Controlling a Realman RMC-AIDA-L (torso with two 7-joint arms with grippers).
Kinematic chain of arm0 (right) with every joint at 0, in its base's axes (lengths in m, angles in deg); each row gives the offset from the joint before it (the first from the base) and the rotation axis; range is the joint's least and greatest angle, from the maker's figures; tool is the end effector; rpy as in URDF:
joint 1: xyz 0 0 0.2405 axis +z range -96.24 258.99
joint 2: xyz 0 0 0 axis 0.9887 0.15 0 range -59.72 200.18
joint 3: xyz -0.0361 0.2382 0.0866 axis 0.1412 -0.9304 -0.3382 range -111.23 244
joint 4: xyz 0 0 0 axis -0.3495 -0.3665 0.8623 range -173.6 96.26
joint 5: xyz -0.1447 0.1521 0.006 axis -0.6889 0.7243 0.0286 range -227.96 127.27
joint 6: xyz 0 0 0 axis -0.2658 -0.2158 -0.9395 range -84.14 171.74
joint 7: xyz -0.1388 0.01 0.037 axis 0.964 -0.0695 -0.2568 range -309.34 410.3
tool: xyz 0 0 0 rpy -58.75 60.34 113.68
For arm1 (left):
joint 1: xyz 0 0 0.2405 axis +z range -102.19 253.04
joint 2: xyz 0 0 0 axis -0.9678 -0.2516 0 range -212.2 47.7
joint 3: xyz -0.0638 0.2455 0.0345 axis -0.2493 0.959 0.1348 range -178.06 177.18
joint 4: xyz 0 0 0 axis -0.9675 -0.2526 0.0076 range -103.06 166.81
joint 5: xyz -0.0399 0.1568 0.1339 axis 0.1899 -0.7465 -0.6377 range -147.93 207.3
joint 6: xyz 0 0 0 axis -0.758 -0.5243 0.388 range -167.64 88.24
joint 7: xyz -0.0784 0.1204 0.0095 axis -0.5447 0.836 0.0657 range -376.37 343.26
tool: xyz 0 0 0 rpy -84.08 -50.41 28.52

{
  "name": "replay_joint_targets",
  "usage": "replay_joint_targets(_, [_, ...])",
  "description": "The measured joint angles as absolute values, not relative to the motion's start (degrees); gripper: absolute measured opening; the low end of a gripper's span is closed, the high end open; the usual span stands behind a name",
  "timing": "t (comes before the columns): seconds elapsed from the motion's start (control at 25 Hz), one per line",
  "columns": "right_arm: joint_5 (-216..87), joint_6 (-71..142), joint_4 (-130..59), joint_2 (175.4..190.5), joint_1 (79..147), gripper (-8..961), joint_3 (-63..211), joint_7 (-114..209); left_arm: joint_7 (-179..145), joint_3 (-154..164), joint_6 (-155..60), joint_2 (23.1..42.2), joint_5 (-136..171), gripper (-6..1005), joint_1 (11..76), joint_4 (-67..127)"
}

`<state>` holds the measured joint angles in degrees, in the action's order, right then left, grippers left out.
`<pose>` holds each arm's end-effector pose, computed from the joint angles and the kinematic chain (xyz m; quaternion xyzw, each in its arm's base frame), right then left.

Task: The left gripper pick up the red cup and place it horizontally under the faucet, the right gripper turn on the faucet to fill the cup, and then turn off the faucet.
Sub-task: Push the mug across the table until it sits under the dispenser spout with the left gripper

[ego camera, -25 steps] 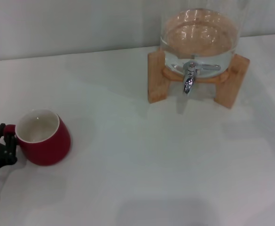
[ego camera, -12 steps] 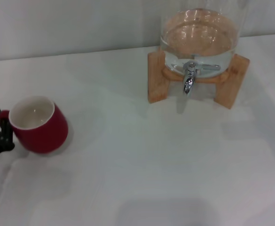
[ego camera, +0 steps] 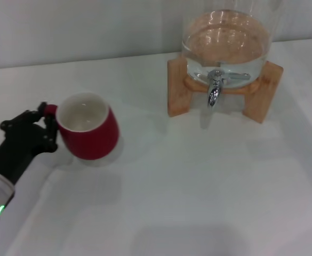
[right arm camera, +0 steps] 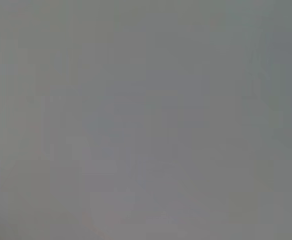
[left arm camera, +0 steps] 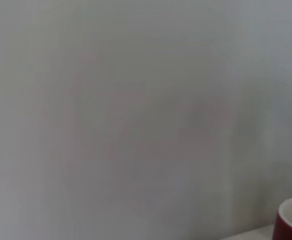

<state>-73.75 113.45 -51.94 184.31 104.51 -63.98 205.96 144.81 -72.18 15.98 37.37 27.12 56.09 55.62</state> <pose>0.3644 0.3429 0.1137 -0.5875 0.2047 0.3573 0.6966 -0.2835 0.3252 -0.0601 -0.8128 -0.1838 -0.2984 0.4653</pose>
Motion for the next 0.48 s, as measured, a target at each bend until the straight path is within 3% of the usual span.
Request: replay_joint_targets(0.48, [-74.0,115.49,-51.92,185.02,104.48,618,-63.22,205.6,142.08,-63.92,4.17,37.33,27.14,155,53.35,65.05])
